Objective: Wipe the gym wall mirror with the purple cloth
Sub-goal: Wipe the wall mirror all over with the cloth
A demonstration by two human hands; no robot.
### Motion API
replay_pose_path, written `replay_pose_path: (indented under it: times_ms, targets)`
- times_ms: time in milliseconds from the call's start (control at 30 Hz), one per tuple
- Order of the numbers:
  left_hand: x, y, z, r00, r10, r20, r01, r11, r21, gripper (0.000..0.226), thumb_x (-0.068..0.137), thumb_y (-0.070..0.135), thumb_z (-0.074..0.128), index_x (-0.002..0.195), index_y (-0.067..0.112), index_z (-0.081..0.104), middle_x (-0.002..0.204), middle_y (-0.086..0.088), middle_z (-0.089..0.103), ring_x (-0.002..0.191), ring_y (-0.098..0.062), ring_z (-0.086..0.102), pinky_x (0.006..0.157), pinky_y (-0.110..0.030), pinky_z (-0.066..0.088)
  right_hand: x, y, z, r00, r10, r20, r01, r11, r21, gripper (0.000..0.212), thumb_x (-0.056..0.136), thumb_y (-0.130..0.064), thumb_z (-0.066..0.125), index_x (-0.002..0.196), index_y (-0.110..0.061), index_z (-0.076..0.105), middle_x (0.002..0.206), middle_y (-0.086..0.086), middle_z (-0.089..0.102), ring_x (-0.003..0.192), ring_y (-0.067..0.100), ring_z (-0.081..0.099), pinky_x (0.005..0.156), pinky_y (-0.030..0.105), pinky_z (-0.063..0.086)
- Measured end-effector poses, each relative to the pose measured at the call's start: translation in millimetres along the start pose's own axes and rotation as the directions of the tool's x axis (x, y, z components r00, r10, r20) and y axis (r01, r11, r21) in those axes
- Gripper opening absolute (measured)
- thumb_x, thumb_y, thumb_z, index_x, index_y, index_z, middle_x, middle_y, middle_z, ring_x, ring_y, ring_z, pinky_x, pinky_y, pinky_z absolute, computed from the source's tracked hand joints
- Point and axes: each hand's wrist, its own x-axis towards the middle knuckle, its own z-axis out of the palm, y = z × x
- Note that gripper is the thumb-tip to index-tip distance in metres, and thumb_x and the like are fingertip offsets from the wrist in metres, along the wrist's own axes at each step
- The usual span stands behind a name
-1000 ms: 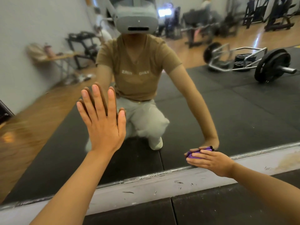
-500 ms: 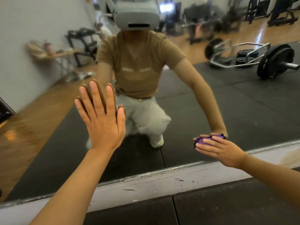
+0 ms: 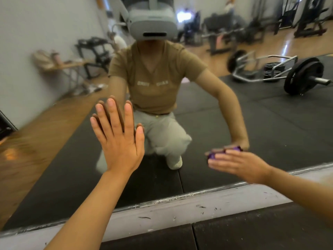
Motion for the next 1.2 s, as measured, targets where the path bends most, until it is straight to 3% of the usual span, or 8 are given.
replay_pose_path:
  times_ms: [233,400,533,700,833,967,1133,1200]
  targets:
    - [-1.9,-0.6,0.3,1.0,-0.007,0.017,0.008,1.0,-0.023,0.066,0.108,0.034,0.031,0.16,0.017,-0.007,0.16,-0.028,0.01,0.152,-0.031,-0.019,0.123,-0.055,-0.006,78.3,68.9,-56.0,0.709,0.589,-0.389,-0.543,0.807,0.232,0.05,0.107,-0.023,0.035,0.155,-0.013,0.024,0.167,0.009,0.009,0.156,0.025,0.0,0.126,0.043,0.003]
    - [-0.5,-1.3,0.0,1.0,-0.008,0.009,0.009,0.999,-0.034,0.066,0.109,0.035,0.03,0.16,0.019,-0.007,0.16,-0.026,0.009,0.152,-0.03,-0.021,0.123,-0.053,-0.008,37.5,-43.8,8.1,0.989,0.133,-0.063,-0.134,0.991,-0.004,0.106,0.074,-0.019,0.059,0.162,-0.015,0.0,0.169,0.001,-0.01,0.156,0.021,-0.002,0.126,0.04,-0.006]
    - [-3.0,-2.9,1.1,1.0,0.006,0.004,-0.006,1.0,-0.024,0.066,0.109,0.036,0.03,0.16,0.02,-0.009,0.165,-0.02,-0.001,0.152,-0.03,-0.02,0.123,-0.052,-0.008,1.5,-111.1,46.2,0.967,-0.082,0.239,0.082,0.997,0.01,0.128,0.067,-0.029,0.08,0.161,-0.012,-0.005,0.169,0.001,-0.012,0.156,0.02,-0.008,0.125,0.041,-0.011]
    - [-3.1,-2.6,2.5,1.0,-0.002,0.015,0.002,1.0,-0.029,0.067,0.109,0.038,0.029,0.16,0.021,-0.01,0.165,-0.006,-0.026,0.152,-0.032,-0.02,0.123,-0.053,-0.008,7.3,-86.2,38.9,0.97,-0.167,0.174,0.178,0.983,-0.048,0.103,0.081,-0.029,0.057,0.161,-0.011,-0.005,0.169,-0.001,-0.01,0.156,0.018,-0.008,0.125,0.039,-0.012]
    - [-3.3,-2.9,1.5,0.999,-0.023,0.027,0.025,0.998,-0.049,0.066,0.109,0.038,0.028,0.16,0.021,-0.01,0.165,-0.005,-0.025,0.152,-0.032,-0.019,0.123,-0.053,-0.008,44.7,-27.6,6.9,0.995,0.021,-0.095,-0.022,1.0,-0.009,0.084,0.088,-0.012,0.043,0.162,-0.012,0.003,0.17,0.002,-0.004,0.156,0.018,-0.001,0.127,0.037,-0.002]
    - [-2.0,-2.5,-0.1,0.999,-0.021,0.034,0.023,0.998,-0.063,0.065,0.109,0.038,0.027,0.16,0.021,-0.01,0.165,-0.007,-0.024,0.152,-0.032,-0.02,0.123,-0.052,-0.009,86.9,45.3,-41.3,0.875,0.34,-0.344,-0.338,0.939,0.068,0.059,0.104,-0.021,0.038,0.159,-0.01,0.02,0.169,0.005,0.008,0.156,0.023,0.008,0.126,0.04,0.009]
    - [-3.4,-2.9,1.0,0.999,-0.023,0.036,0.025,0.997,-0.069,0.065,0.109,0.038,0.028,0.16,0.021,-0.009,0.165,-0.008,-0.023,0.152,-0.032,-0.019,0.123,-0.053,-0.008,113.4,36.4,-52.7,0.707,0.585,-0.397,-0.551,0.808,0.21,0.054,0.103,-0.02,0.042,0.154,-0.01,0.026,0.164,0.01,0.016,0.156,0.026,0.005,0.126,0.043,0.007]
    - [-2.9,-2.7,1.6,0.999,-0.023,0.029,0.025,0.997,-0.072,0.065,0.109,0.038,0.028,0.16,0.021,-0.008,0.165,-0.006,-0.024,0.152,-0.031,-0.019,0.123,-0.053,-0.008,115.5,8.2,-35.3,0.743,0.545,-0.389,-0.511,0.837,0.197,0.058,0.098,-0.019,0.046,0.153,-0.011,0.027,0.165,0.008,0.015,0.156,0.027,0.005,0.126,0.044,0.006]
